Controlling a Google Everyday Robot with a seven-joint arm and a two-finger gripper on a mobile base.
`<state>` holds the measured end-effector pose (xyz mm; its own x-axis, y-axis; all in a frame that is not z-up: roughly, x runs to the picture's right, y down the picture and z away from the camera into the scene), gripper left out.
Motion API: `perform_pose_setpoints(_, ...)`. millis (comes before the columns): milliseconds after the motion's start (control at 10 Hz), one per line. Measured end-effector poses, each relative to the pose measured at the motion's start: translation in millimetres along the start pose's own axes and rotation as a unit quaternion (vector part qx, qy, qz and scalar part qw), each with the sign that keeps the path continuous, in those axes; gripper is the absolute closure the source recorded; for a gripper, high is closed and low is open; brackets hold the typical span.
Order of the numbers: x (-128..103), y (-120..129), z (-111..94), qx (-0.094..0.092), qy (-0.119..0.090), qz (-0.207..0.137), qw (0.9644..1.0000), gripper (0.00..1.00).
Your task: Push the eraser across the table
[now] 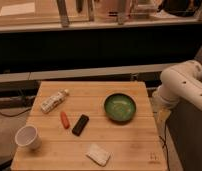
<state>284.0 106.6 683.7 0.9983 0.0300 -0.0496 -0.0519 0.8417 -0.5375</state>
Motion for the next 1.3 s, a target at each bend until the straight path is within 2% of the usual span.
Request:
perform_pose_setpoints(800, -3.7, -1.6, -0.4, 0.003, 0.004, -0.006, 1.0, 0.2)
perform_pose_setpoints(900, -12.1, -3.2, -0.6, 0.004, 0.004, -0.011, 0.9999, 0.2)
perform_pose_setpoints(1100, -44.5, -8.2, -1.8, 0.009, 0.006, -0.026, 0.9996, 0.2)
perform_pose_setpoints(1300, -59.7, -12.4, -1.0, 0.013, 0.01, -0.041, 0.999, 0.2)
